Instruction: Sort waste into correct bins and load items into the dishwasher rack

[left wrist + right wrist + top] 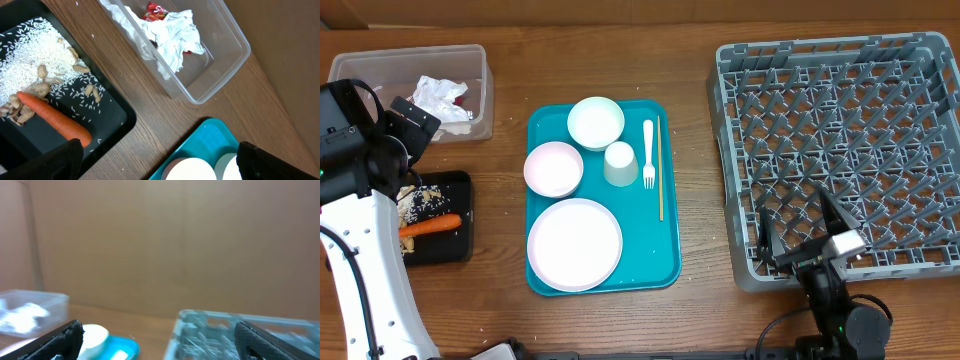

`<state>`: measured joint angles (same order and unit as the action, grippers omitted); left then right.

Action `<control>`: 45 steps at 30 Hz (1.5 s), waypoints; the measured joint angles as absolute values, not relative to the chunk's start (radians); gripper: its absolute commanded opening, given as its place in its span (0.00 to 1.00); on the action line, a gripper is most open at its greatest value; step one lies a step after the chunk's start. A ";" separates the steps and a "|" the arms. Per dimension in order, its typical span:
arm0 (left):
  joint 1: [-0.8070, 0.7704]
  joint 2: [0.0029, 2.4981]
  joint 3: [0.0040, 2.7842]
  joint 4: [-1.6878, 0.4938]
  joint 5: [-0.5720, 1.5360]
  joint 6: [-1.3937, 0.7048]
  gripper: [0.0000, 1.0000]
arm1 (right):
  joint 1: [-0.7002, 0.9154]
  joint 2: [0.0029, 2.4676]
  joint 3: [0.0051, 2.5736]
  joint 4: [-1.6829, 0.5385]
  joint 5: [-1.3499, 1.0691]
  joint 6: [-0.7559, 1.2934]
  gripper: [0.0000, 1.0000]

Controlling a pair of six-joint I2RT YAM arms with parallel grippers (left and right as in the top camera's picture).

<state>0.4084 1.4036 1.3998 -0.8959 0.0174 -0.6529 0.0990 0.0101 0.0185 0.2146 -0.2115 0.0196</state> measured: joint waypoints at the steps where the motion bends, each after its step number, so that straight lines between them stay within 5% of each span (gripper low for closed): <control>1: 0.408 1.404 1.400 -0.896 0.016 -0.653 1.00 | 0.099 0.011 0.019 0.254 -0.252 0.048 1.00; 11: 0.408 1.404 1.400 -0.898 0.010 -0.653 1.00 | 0.099 0.009 0.019 0.731 -0.523 0.228 1.00; 20: 0.408 1.404 1.400 -0.898 0.010 -0.653 1.00 | 0.099 0.098 0.263 0.403 -0.411 0.274 1.00; 31: 0.408 1.405 1.400 -0.899 0.010 -0.653 1.00 | 0.137 0.764 0.875 0.153 -0.573 0.232 1.00; 37: 0.408 1.405 1.400 -0.899 0.010 -0.654 1.00 | 0.359 1.235 1.227 -0.132 -0.578 0.141 1.00; 45: 0.408 1.405 1.400 -0.899 0.010 -0.656 1.00 | 0.596 1.670 1.576 -0.540 -0.253 0.006 1.00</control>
